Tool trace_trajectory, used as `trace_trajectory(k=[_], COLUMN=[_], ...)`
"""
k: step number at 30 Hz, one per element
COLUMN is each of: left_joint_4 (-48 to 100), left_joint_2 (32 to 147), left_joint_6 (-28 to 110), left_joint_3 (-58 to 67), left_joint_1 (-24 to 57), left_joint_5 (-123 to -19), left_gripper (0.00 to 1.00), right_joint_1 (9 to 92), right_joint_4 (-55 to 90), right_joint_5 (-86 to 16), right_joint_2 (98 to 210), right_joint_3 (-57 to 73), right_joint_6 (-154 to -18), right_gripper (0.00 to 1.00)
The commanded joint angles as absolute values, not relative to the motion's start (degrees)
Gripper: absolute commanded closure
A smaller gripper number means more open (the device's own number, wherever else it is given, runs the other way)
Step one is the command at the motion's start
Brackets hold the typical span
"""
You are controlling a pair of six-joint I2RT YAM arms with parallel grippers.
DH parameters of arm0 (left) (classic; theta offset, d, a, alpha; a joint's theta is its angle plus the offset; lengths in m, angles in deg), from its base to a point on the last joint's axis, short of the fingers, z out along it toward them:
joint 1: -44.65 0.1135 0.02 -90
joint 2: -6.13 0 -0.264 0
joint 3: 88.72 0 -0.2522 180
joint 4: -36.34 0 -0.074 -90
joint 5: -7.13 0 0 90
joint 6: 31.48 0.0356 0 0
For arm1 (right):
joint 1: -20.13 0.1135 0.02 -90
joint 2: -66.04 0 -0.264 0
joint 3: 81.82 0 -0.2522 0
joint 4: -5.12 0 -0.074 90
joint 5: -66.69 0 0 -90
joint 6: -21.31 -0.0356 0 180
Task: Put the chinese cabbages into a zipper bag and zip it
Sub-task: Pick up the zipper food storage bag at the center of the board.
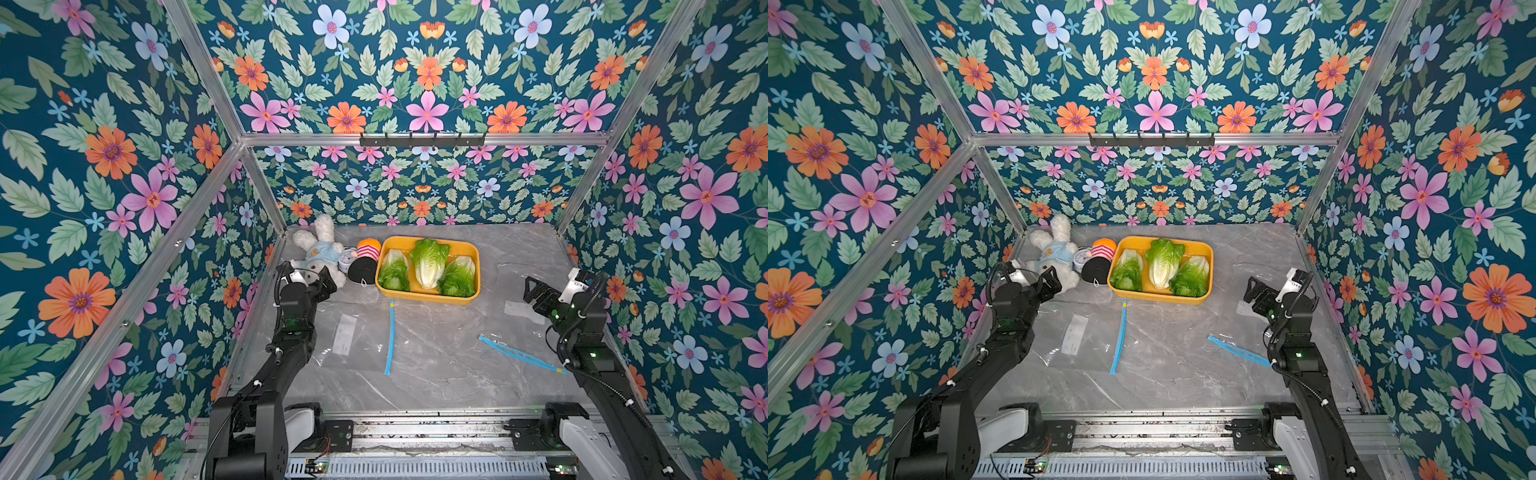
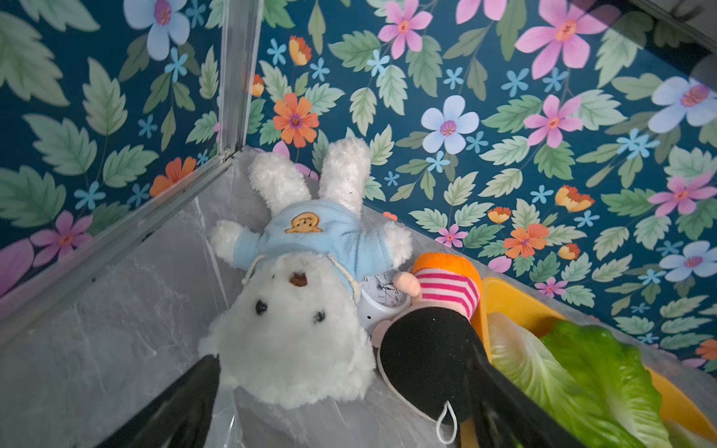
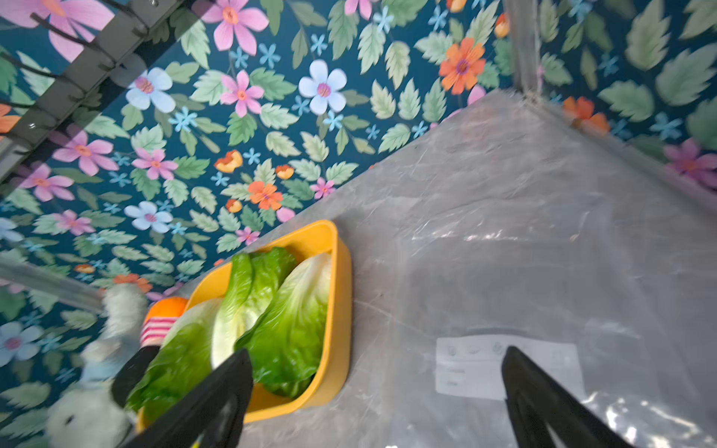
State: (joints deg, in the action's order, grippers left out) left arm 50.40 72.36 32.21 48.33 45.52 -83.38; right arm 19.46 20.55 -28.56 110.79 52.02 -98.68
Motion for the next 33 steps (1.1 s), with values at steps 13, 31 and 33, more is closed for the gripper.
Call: trace_trajectory(k=[13,31,33], left_joint_4=[7.0,-18.3,-18.3], left_joint_2=[72.2,104.6,106.5], left_joint_6=[35.4,31.1,30.5], left_joint_3=[31.2,15.6,15.5], left_joint_1=[20.1,-12.6,-12.6], left_joint_5=[-99.7,-118.5,-118.8], left_gripper=[0.01,0.06,0.07], right_joint_1=[32.9,38.2,38.2], right_joint_4=[29.8,23.7,23.1], right_joint_5=[-47.0,-49.9,-50.3], right_joint_2=[124.3,129.5,129.8], right_joint_3=[49.2,53.6,53.6], right_joint_6=[-110.2,-115.5,-115.5], right_gripper=[0.01,0.01,0.01])
